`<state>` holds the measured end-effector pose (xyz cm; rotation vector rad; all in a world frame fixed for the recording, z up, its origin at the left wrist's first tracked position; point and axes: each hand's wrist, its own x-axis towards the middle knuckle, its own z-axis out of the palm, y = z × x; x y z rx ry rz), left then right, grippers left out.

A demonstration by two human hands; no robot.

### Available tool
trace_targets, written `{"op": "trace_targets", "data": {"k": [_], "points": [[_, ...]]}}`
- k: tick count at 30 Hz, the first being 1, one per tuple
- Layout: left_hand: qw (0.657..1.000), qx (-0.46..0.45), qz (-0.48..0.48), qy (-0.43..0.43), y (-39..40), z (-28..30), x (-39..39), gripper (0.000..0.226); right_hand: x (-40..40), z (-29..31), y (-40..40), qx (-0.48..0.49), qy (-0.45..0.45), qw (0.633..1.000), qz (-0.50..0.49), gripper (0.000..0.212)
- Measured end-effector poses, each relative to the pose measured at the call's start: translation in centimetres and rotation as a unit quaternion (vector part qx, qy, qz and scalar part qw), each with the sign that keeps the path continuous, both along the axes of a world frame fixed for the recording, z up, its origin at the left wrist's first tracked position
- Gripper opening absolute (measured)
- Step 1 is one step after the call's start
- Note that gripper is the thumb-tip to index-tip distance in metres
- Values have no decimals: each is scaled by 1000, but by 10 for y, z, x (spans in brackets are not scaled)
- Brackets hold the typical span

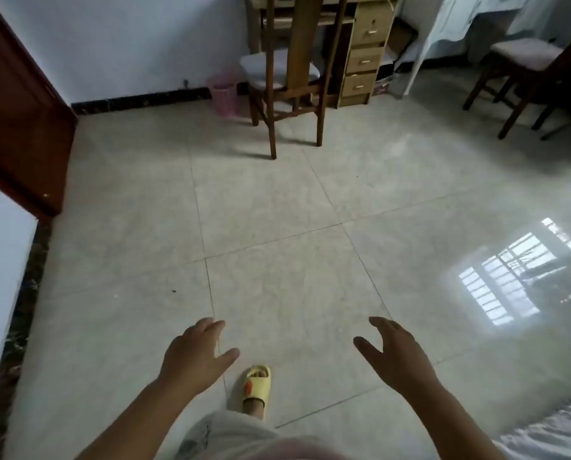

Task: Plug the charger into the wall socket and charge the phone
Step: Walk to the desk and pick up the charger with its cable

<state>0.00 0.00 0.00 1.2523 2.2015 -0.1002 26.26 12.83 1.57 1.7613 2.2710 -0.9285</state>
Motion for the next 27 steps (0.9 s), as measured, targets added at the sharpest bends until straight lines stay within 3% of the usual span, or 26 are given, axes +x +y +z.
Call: {"op": "trace_targets", "data": {"k": [4, 10, 15, 21, 27], "points": [[999, -24, 31, -13, 52, -23, -49, 63, -40, -2, 72, 8, 19, 999, -32, 55], [998, -40, -43, -17, 194, -34, -78, 63, -49, -11, 185, 6, 25, 996, -87, 52], [995, -15, -94, -25, 349, -38, -54, 63, -11, -27, 298, 1, 6, 991, -136, 55], [997, 47, -34, -49, 529, -4, -5, 60, 26, -11, 468, 9, 2, 988, -153, 58], [993, 98, -41, -41, 694, 14, 13, 58, 24, 6, 635, 45, 47, 987, -146, 55]]}}
